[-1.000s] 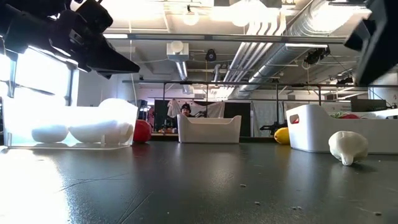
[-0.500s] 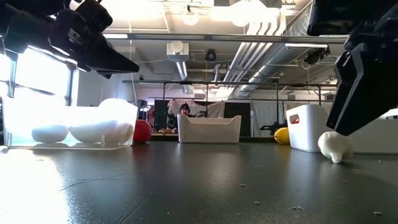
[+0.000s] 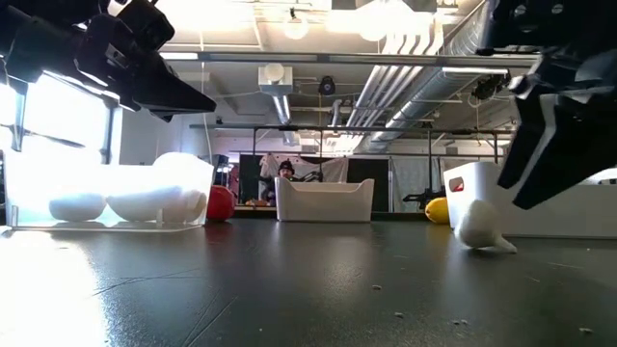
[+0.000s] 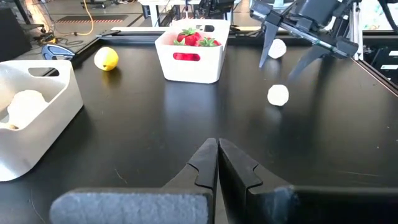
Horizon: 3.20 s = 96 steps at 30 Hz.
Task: Sort produce into baskets
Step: Put the white garlic into the top left white bin
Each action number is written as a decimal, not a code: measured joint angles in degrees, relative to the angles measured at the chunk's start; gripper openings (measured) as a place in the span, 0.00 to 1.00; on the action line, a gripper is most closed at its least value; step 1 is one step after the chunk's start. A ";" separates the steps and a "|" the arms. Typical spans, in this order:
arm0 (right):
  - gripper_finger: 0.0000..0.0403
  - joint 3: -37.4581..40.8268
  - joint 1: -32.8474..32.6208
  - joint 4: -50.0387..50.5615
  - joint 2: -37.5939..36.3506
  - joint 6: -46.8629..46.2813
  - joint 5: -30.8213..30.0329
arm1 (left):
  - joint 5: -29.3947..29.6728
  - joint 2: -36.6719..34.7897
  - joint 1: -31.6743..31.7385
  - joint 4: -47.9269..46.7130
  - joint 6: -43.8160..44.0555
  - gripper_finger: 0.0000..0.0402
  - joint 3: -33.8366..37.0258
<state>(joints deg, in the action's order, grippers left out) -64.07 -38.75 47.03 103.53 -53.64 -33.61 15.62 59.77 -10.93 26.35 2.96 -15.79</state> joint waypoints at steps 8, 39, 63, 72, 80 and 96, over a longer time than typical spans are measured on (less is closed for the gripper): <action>0.62 0.00 2.83 -7.35 0.00 17.63 4.43 | 0.00 0.00 -0.01 -0.02 -0.04 0.00 0.00; 0.26 0.04 12.11 -11.71 0.01 34.63 20.30 | 0.00 0.01 0.01 -1.52 -0.14 0.00 0.00; 0.21 -22.25 50.62 -2.72 -0.13 65.89 9.83 | -0.02 0.00 0.01 -1.86 3.04 0.00 0.00; 0.21 -25.14 68.15 -12.74 3.85 74.81 25.65 | -0.04 0.00 4.08 -3.15 6.54 0.00 0.02; 0.21 -29.82 72.62 -13.22 11.67 74.84 26.77 | -0.02 0.00 7.57 -5.28 6.97 0.00 0.02; 0.22 -30.08 74.04 -15.17 14.01 72.76 27.66 | 0.02 0.00 11.74 -5.52 4.33 0.00 0.02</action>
<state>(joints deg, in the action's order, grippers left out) -94.15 35.29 31.86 117.54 19.11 -5.96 15.63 59.77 0.81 20.83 7.29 -15.77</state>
